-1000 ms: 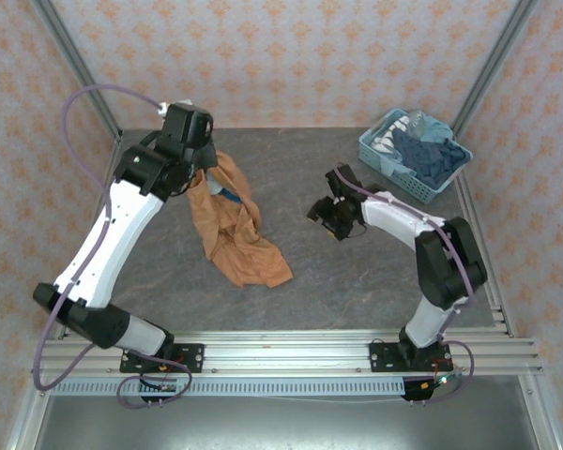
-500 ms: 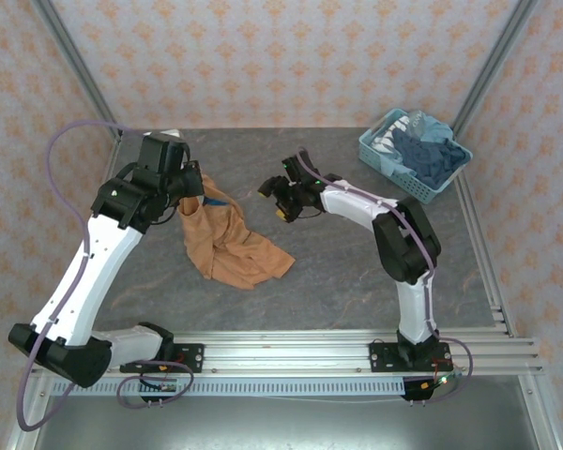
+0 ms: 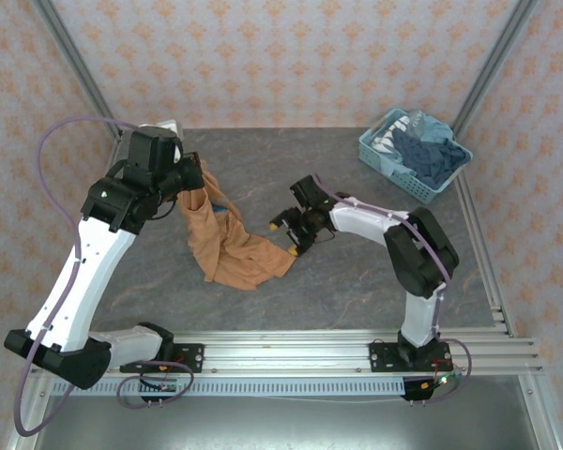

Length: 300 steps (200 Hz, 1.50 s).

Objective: Fold and stack the t-shirts

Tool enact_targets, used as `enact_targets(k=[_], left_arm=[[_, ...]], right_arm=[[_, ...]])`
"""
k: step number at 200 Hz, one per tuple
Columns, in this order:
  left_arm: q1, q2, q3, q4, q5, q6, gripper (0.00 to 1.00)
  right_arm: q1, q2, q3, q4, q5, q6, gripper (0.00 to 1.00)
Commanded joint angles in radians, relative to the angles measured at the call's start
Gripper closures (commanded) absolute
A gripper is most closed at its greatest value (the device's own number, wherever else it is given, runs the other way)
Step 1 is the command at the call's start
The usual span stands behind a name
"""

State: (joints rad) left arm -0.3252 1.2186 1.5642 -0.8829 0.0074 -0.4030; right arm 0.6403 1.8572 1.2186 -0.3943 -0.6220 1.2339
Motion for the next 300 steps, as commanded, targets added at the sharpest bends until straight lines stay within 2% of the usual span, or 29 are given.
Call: enact_targets(k=[1,25,43,65,81,112,144,160,186,221,248,261,283,295,300], left_arm=[[0.002,-0.011,0.030,0.019,0.013,-0.017,1.00],[0.001,-0.018,0.030,0.008,0.015,-0.017,1.00],[0.002,-0.021,0.028,0.001,0.018,-0.018,1.00],[0.002,-0.020,0.022,-0.001,0.022,-0.017,1.00],[0.002,-0.019,0.020,-0.002,0.021,-0.019,1.00],[0.002,-0.011,0.025,-0.008,0.006,-0.022,1.00],[0.002,0.028,0.093,-0.028,0.011,-0.042,1.00],[0.003,0.054,0.143,-0.031,0.017,-0.059,1.00],[0.004,0.073,0.220,-0.025,0.008,-0.091,1.00],[0.025,0.047,0.243,0.012,-0.009,-0.126,1.00],[0.049,0.012,0.153,0.051,-0.067,-0.126,1.00],[0.077,0.008,0.071,0.066,-0.078,-0.169,1.00],[0.124,0.052,-0.066,0.072,-0.100,-0.161,1.00],[0.163,0.092,-0.132,0.071,-0.141,-0.149,0.93],[0.186,0.114,-0.153,0.059,-0.160,-0.154,0.83]], right_arm=[[0.030,-0.082,-0.044,-0.136,-0.028,0.051,0.28],[0.041,-0.099,-0.067,-0.211,-0.018,0.013,0.29],[0.050,-0.088,-0.091,-0.201,-0.029,0.000,0.31],[0.087,-0.034,-0.092,-0.143,-0.051,0.006,0.42],[0.106,0.007,-0.088,-0.082,-0.045,0.034,0.57],[0.071,0.002,-0.036,-0.120,0.088,-0.011,1.00],[-0.057,-0.175,0.011,-0.269,0.270,-0.120,1.00],[-0.133,-0.248,0.052,-0.351,0.320,-0.189,1.00],[-0.264,-0.356,0.136,-0.483,0.378,-0.299,1.00],[-0.375,-0.453,0.207,-0.535,0.408,-0.382,1.00],[-0.381,-0.496,0.209,-0.543,0.478,-0.416,1.00],[-0.381,-0.495,0.164,-0.535,0.464,-0.407,1.00],[-0.380,-0.481,0.026,-0.455,0.406,-0.381,1.00],[-0.380,-0.456,-0.046,-0.400,0.366,-0.374,1.00],[-0.381,-0.439,-0.069,-0.389,0.352,-0.368,1.00]])
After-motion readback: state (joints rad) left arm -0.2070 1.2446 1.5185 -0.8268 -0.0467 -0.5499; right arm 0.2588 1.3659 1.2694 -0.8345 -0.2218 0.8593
